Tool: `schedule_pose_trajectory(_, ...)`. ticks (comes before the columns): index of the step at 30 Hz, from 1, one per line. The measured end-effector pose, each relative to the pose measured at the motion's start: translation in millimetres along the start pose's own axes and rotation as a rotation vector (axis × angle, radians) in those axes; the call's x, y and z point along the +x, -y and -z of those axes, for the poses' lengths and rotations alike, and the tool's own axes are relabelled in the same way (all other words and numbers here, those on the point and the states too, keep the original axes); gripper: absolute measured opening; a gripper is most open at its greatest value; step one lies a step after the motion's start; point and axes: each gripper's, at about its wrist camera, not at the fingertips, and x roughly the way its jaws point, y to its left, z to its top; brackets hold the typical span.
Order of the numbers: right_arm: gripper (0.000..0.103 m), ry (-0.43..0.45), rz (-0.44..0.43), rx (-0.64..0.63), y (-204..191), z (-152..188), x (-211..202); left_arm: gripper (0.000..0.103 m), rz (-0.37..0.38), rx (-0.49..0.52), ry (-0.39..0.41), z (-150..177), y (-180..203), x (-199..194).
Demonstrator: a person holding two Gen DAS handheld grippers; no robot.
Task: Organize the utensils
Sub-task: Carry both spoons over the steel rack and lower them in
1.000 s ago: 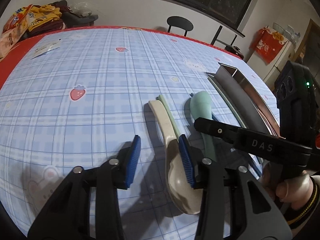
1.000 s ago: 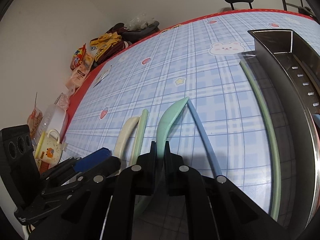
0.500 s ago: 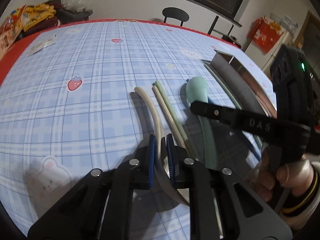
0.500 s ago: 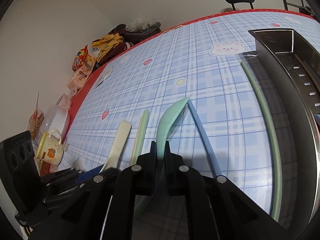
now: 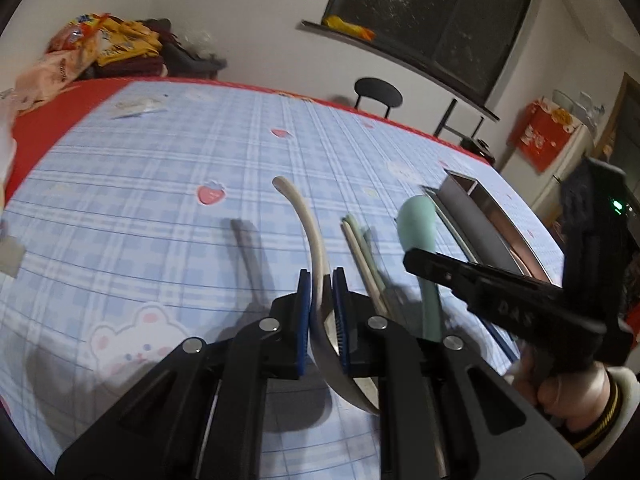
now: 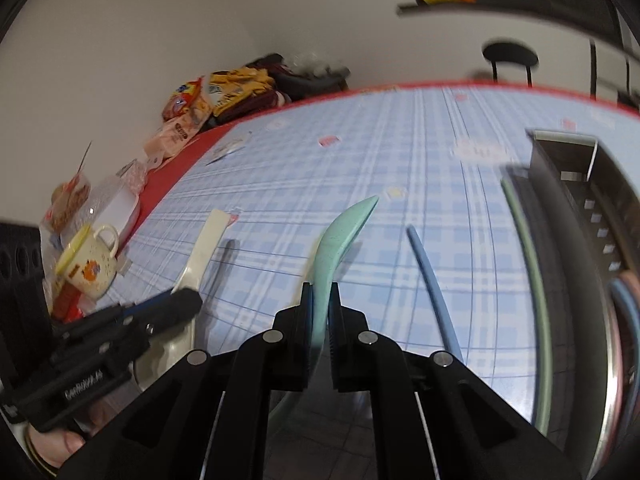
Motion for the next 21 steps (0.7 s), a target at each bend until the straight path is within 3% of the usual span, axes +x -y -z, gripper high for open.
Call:
schedule_pose_trajectory(4,0.008,0.033,0.008,-0.042,-6,-1,-8,0.015,-0.042,0.016,0.040,-1,5,-7)
schedule_pose_trajectory(15,0.008,0.125,-0.021,0.002,5,2,-26,0.015,-0.094,0.027,0.100,0,6,-19)
schedule_pose_trajectory(21,0.008,0.167,-0.087,0.056,14,1,-43,0.015,-0.124,0.037,0.130,2,8,-25)
